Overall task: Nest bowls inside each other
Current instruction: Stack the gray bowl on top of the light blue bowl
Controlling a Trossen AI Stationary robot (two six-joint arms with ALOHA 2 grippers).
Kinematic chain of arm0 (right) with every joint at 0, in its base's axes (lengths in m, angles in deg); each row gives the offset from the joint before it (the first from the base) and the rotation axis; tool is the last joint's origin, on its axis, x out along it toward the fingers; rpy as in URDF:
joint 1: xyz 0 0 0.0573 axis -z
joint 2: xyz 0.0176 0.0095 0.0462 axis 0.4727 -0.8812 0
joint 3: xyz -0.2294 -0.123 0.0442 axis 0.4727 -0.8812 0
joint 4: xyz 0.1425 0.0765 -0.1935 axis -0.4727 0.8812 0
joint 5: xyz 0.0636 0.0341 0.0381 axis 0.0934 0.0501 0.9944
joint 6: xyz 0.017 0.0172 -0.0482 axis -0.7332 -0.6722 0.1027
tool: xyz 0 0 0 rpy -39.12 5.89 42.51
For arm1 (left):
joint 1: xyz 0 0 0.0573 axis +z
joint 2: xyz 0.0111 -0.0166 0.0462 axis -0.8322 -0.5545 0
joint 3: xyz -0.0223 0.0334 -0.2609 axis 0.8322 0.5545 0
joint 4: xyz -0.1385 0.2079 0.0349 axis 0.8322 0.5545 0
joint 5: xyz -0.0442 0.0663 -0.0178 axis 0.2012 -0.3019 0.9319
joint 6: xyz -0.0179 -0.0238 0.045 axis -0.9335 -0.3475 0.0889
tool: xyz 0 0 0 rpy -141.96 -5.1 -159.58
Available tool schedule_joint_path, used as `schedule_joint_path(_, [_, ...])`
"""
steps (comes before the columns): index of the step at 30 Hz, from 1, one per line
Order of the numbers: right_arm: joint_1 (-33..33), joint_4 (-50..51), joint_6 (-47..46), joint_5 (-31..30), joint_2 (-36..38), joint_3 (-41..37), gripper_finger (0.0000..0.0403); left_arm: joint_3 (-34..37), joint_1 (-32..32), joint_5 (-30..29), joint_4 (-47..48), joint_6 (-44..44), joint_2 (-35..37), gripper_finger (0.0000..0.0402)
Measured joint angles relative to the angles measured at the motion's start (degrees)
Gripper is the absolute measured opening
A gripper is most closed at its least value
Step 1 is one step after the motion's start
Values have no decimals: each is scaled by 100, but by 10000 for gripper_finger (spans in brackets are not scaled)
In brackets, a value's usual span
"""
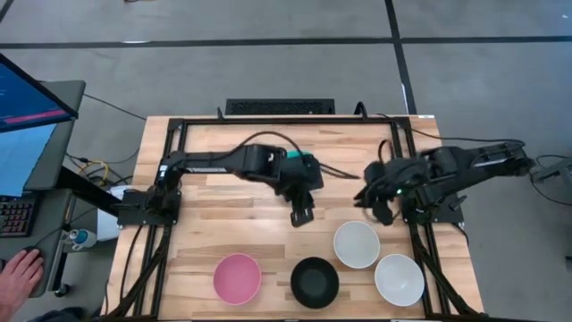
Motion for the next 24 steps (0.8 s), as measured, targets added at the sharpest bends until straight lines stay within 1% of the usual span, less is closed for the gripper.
schedule_joint_path(2, [-153, 254, -107, -23, -245, -13, 134, 0, -60, -94, -186, -58, 44, 74])
schedule_joint_path(7, [-413, 346, -85, -73, -1090, -9, 133, 0, -76, -249, -334, -259, 272, 74])
schedule_joint_path(10, [-422, 351, -238, -56, -1665, -9, 132, 0, -74, -311, -387, -272, 416, 74])
schedule_joint_path(12, [-370, 356, -398, -46, -2044, -9, 133, 0, -102, -454, -370, -258, 538, 74])
schedule_joint_path(15, [-294, 369, -604, 130, -2452, -9, 134, -2, -138, -730, -286, -159, 715, 74])
schedule_joint_path(19, [-281, 459, -800, 180, -2749, -11, 133, -2, -139, -907, -50, -56, 900, 74])
schedule_joint_path(24, [-354, 624, -811, 286, -2789, -6, 128, -4, -137, -1165, 228, 142, 1111, 74])
